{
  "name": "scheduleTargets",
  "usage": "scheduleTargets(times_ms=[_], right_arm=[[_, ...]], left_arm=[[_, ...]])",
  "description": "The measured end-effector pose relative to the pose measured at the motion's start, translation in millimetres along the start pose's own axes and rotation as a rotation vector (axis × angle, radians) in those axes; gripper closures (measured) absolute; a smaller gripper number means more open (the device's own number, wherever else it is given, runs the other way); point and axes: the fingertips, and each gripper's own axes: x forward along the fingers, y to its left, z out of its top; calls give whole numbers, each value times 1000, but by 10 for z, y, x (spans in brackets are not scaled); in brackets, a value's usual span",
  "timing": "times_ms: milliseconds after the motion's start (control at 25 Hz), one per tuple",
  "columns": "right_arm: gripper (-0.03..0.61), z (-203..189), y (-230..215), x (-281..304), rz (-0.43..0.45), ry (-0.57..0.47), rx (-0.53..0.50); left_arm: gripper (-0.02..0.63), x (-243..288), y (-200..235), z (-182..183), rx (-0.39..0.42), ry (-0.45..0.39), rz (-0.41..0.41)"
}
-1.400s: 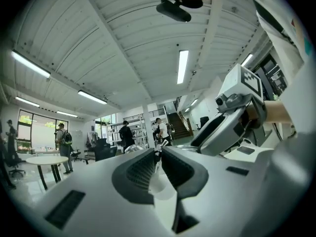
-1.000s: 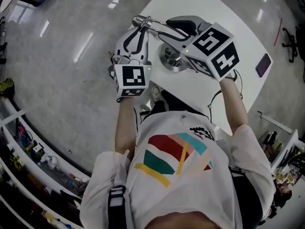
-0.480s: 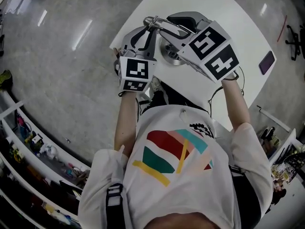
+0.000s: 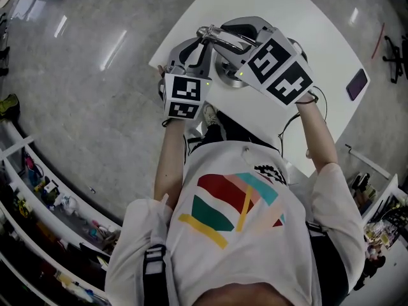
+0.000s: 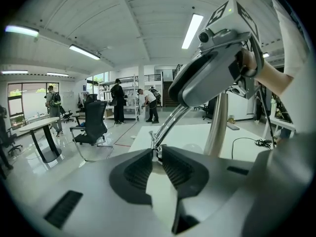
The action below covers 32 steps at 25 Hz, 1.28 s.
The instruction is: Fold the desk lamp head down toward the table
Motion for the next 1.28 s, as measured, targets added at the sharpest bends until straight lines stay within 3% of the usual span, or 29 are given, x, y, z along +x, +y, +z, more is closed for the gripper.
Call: scheduleTargets(times_ms=[160,240,320,520,640,720,800,1040,1280], right_arm=[[436,47,-26,-50,93,-137,122],[436,211,-47,-232,82,-226,168],[436,399,-77,-460,42,-313,181],[436,737,-243,-1145,-104,-604,230],[436,795,-390,-1632,-290,-796,309],[436,731,-430,-1890,-411,-869,356],[436,616,-394,-2013,-469,-881,390],[436,275,-286,-2043,-491,-839,467],[437,131,-289,-2036,-543,-778,453]], left_arm=[[520,109,10,-128,-25,25,-32],[520,70,31,-112,-96,14,-33],[522,-69,81,62,-121,-54,19],[546,-593,240,1023,-147,-334,103],[569,-935,364,1599,-149,-465,144],[569,-1116,369,1887,-148,-524,146],[569,-1250,301,2053,-148,-558,143],[569,-1289,-84,2230,-94,-578,102],[569,-1206,-250,2259,-94,-588,54]])
